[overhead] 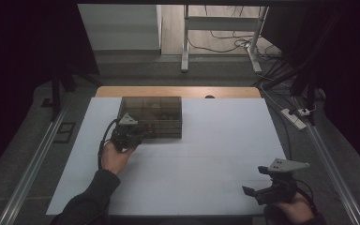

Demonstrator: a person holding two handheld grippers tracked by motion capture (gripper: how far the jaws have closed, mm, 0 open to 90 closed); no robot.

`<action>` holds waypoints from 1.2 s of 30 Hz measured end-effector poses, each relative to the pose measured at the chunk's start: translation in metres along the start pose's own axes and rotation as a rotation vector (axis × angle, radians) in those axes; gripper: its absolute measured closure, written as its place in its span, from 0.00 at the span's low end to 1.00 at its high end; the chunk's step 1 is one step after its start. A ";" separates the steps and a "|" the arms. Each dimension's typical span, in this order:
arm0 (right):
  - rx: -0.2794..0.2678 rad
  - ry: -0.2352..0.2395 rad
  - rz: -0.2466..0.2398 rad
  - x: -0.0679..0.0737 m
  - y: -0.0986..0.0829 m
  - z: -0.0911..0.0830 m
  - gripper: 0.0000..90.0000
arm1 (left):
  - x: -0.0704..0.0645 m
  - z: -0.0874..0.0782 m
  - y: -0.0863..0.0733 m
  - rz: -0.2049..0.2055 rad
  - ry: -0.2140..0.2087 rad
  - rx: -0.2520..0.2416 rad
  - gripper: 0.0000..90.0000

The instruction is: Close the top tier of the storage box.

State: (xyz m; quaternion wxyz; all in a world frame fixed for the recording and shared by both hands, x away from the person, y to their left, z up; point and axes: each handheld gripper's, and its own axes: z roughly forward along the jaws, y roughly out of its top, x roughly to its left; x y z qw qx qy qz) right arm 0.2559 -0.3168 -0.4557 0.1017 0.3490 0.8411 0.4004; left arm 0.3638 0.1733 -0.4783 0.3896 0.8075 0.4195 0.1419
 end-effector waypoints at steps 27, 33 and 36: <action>-0.003 0.004 0.000 0.000 0.000 0.000 0.00 | -0.012 -0.006 -0.001 0.003 -0.035 0.020 0.50; -0.003 0.005 0.000 0.000 0.000 0.000 0.00 | -0.015 -0.008 -0.002 -0.009 -0.059 0.011 0.42; -0.003 0.005 0.000 0.000 0.000 0.000 0.00 | -0.015 -0.010 -0.001 -0.016 -0.071 0.005 0.38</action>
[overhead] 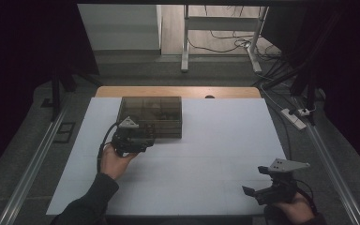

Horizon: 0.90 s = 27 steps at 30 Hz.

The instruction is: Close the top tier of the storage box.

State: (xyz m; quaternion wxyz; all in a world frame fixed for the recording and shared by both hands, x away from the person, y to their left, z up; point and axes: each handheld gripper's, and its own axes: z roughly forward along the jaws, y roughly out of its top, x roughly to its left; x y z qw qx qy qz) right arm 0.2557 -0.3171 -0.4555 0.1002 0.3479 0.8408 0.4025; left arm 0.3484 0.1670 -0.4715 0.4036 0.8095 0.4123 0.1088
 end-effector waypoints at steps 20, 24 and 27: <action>0.001 0.000 -0.004 0.000 0.000 0.000 0.00 | -0.006 -0.006 -0.002 -0.022 -0.065 -0.028 0.16; 0.000 -0.001 -0.004 0.000 0.000 0.000 0.00 | -0.008 -0.007 -0.002 -0.015 -0.075 -0.025 0.14; 0.001 0.000 -0.005 0.000 0.000 0.000 0.00 | -0.011 -0.008 -0.002 -0.006 -0.085 -0.025 0.10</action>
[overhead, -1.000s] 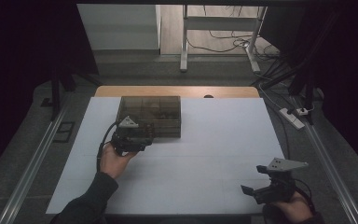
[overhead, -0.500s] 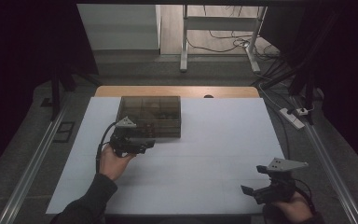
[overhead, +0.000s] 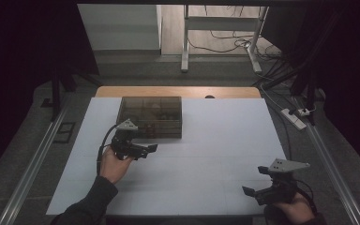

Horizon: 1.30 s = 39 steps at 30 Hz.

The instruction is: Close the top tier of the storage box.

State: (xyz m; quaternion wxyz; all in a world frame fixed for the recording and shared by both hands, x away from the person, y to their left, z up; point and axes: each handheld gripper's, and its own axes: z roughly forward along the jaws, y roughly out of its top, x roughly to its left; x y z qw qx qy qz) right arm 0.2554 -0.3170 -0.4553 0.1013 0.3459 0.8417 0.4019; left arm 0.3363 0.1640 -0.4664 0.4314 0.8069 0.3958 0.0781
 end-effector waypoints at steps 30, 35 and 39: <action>0.002 0.001 -0.001 0.000 0.000 0.000 0.00 | -0.013 -0.010 -0.008 0.032 -0.005 -0.019 0.00; 0.002 0.001 -0.001 0.001 0.000 0.000 0.00 | -0.016 -0.013 -0.010 0.047 -0.004 -0.023 0.00; 0.002 0.001 -0.002 0.001 0.000 0.000 0.00 | -0.018 -0.016 -0.012 0.049 -0.010 -0.034 0.00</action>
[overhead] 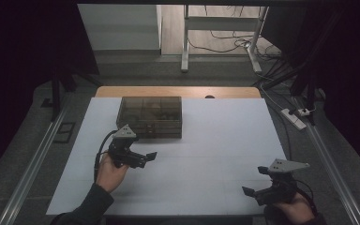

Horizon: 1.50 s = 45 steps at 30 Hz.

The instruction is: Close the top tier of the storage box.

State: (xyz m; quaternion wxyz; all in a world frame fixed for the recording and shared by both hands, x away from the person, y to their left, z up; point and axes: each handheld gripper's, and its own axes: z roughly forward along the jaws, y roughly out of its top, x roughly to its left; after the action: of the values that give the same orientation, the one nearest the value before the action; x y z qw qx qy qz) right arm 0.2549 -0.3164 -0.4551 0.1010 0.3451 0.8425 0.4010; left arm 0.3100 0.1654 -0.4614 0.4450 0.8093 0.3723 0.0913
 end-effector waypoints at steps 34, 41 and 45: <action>-0.001 0.002 -0.001 0.000 0.000 0.000 0.00 | -0.009 -0.034 -0.029 -0.050 -0.009 -0.055 0.00; 0.000 0.002 -0.001 0.000 0.000 0.000 0.00 | -0.011 -0.039 -0.033 -0.055 -0.002 -0.057 0.00; 0.000 0.002 -0.001 0.000 0.000 0.000 0.00 | -0.012 -0.041 -0.036 -0.061 0.000 -0.058 0.00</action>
State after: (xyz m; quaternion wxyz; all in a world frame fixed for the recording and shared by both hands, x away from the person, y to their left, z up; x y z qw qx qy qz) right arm 0.2548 -0.3164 -0.4551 0.1003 0.3442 0.8428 0.4014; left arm 0.2633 0.1959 -0.4630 0.4709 0.7843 0.3941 0.0882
